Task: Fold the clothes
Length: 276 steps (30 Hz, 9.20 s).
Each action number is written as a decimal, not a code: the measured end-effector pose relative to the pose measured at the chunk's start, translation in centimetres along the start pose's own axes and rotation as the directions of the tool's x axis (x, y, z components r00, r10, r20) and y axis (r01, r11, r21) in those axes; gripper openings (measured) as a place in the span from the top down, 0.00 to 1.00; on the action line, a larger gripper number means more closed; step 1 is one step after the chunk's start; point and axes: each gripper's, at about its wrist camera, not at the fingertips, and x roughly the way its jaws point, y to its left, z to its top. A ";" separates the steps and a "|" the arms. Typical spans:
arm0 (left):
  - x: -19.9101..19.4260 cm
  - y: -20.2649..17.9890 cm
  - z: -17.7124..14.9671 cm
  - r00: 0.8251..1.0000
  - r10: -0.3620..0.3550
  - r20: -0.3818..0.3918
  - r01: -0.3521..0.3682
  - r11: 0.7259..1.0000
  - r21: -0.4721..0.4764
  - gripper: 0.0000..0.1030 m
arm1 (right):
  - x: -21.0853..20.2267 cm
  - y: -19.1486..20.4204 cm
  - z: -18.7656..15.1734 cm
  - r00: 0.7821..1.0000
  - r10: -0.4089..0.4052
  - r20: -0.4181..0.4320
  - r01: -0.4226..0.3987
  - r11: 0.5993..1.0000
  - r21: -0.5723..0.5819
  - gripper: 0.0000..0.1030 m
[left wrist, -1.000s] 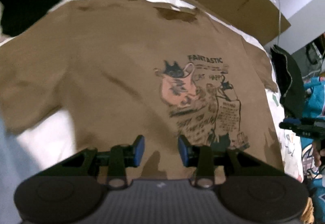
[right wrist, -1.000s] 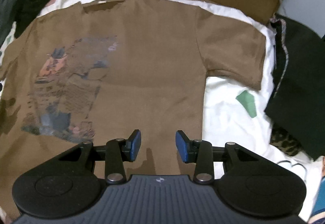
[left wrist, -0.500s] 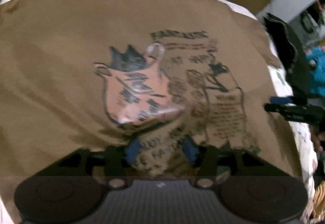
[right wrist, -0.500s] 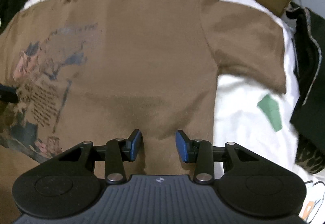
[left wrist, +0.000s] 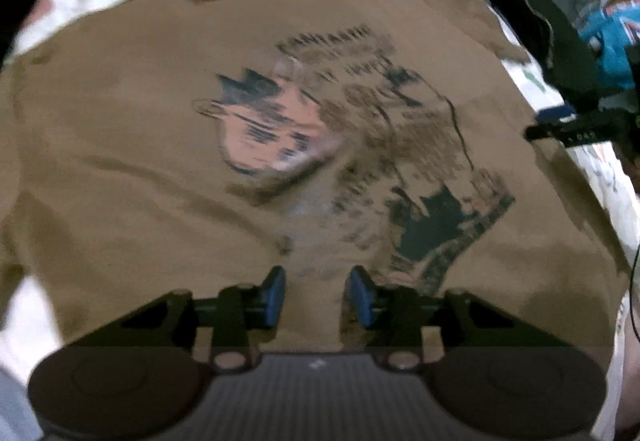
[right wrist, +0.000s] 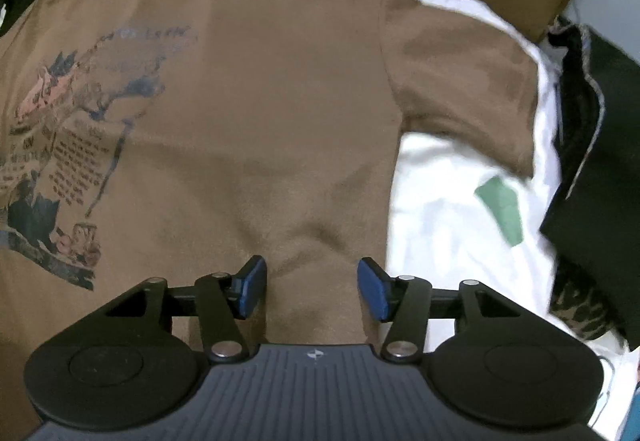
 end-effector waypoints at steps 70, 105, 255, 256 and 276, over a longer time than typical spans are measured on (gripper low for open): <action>8.5 13.0 20.5 0.968 0.189 0.167 -0.147 0.960 -0.238 0.54 | 14.1 6.6 25.9 0.962 0.115 0.248 -0.131 0.990 0.053 0.68; 8.0 6.5 20.1 0.969 0.087 0.232 -0.046 0.983 -0.176 0.67 | 10.0 11.0 23.6 0.941 0.194 0.277 -0.181 0.981 -0.072 0.60; -5.1 19.8 -13.9 0.896 0.302 0.325 0.334 0.025 -0.942 0.69 | -8.4 19.0 -0.8 0.922 0.378 0.081 -0.380 0.925 0.019 0.16; -4.7 19.8 -14.2 0.892 0.304 0.333 0.348 0.007 -0.937 0.69 | -8.5 19.0 -0.8 0.922 0.378 0.082 -0.381 0.924 0.019 0.16; -2.4 20.2 -15.2 0.824 0.397 0.404 0.469 -0.077 -0.880 0.66 | -8.2 18.5 -1.7 0.925 0.372 0.081 -0.376 0.926 0.037 0.16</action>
